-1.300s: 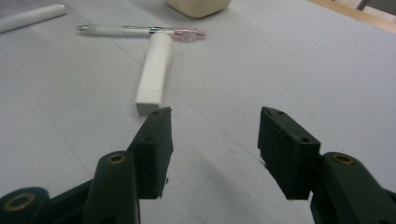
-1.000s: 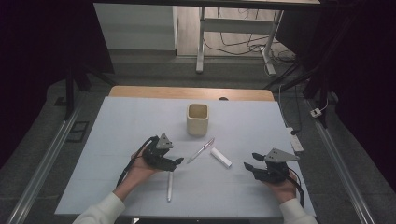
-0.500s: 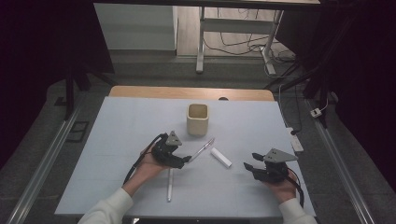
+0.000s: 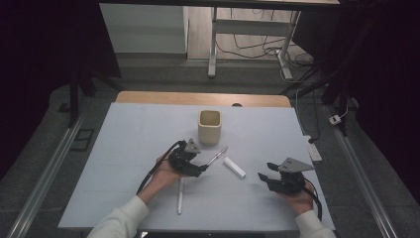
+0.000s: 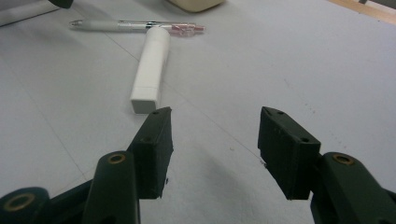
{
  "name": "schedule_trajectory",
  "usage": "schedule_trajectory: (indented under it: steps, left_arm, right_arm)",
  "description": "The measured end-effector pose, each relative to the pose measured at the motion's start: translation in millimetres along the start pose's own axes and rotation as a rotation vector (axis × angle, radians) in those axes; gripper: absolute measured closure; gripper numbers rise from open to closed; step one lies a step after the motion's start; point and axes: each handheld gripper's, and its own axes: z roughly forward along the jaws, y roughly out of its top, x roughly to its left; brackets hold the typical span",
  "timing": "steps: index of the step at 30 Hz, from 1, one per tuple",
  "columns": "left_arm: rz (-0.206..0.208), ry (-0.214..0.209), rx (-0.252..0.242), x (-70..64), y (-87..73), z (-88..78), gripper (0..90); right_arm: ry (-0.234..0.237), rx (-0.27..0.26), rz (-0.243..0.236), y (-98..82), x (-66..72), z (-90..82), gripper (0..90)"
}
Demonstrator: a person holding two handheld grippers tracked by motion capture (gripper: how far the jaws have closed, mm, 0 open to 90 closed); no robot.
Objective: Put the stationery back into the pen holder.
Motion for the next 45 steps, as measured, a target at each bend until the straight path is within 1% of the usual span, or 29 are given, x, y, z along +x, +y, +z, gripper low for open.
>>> schedule_trajectory:
  steps: [3, 4, 11, 12, 13, 14, 16, 19, 27, 28, 30, 33, 34, 36, 38, 39, 42, 45]
  left_arm:
    - [0.006, -0.005, 0.014, -0.4, 2.0, 4.6, 32.1]
    - [0.008, -0.005, 0.018, -0.5, 2.7, 6.0, 32.4]
    - [0.009, -0.014, 0.045, -0.9, 5.6, 15.7, 35.0]
    - [0.003, -0.018, 0.051, -1.0, 6.1, 16.8, 35.2]
    - [-0.007, -0.033, 0.052, -1.1, 6.7, 17.5, 35.4]
    - [-0.008, -0.043, 0.048, -1.4, 7.5, 17.9, 36.0]
    - [0.008, -0.025, 0.059, -3.7, 9.2, 19.0, 37.6]
    - [0.008, -0.029, 0.072, -5.0, 10.4, 22.1, 40.1]
    - [0.009, -0.03, 0.115, -6.2, 10.9, 30.1, 50.6]
    - [0.008, -0.031, 0.119, -6.3, 10.9, 30.6, 53.9]
    - [0.004, -0.037, 0.127, -6.2, 10.9, 31.5, 55.4]
    - [0.005, -0.045, 0.131, -6.6, 11.7, 31.5, 60.8]
    - [0.005, -0.046, 0.134, -6.7, 11.9, 31.6, 64.2]
    - [0.004, -0.05, 0.137, -7.0, 12.3, 31.6, 65.9]
    - [0.0, -0.039, 0.14, -7.3, 12.7, 31.5, 69.5]
    - [-0.003, -0.034, 0.14, -7.2, 12.7, 31.4, 74.4]
    - [-0.019, -0.027, 0.145, -6.8, 13.1, 31.4, 76.5]
    - [-0.017, -0.017, 0.149, -8.0, 13.8, 31.5, 78.4]
  right_arm:
    - [-0.01, 0.008, -0.004, -0.1, 0.1, 0.5, 44.2]
    - [-0.004, 0.007, -0.005, -0.2, 0.0, 0.7, 44.2]
    - [-0.009, 0.016, -0.008, -0.4, 0.1, 0.5, 44.2]
    - [-0.009, 0.016, -0.01, -0.5, -0.1, 0.8, 44.1]
    - [-0.003, 0.014, -0.007, -0.7, -0.2, 1.3, 44.1]
    - [-0.003, 0.015, -0.006, -0.7, -0.1, 1.4, 44.1]
    - [-0.003, 0.016, -0.008, -0.8, -0.1, 1.6, 44.1]
    - [-0.005, 0.02, -0.011, -0.8, 0.0, 1.4, 44.0]
    - [-0.008, 0.026, -0.012, -1.2, 0.5, 1.9, 43.9]
    - [-0.009, 0.027, -0.013, -1.3, 0.5, 1.9, 43.8]
    - [-0.009, 0.027, -0.014, -1.4, 0.5, 1.9, 43.8]
    - [-0.008, 0.027, -0.017, -1.4, 0.4, 2.1, 43.7]
    - [-0.011, 0.028, -0.018, -1.3, 0.4, 1.7, 43.7]
    - [-0.011, 0.028, -0.017, -1.3, 0.5, 1.6, 43.7]
    - [-0.011, 0.029, -0.021, -1.3, 0.4, 1.6, 43.7]
    - [-0.011, 0.027, -0.022, -1.4, 0.6, 1.8, 43.7]
    - [-0.013, 0.028, -0.023, -1.3, 1.0, 1.5, 43.7]
    - [-0.013, 0.026, -0.023, -1.0, 1.5, 1.2, 43.7]
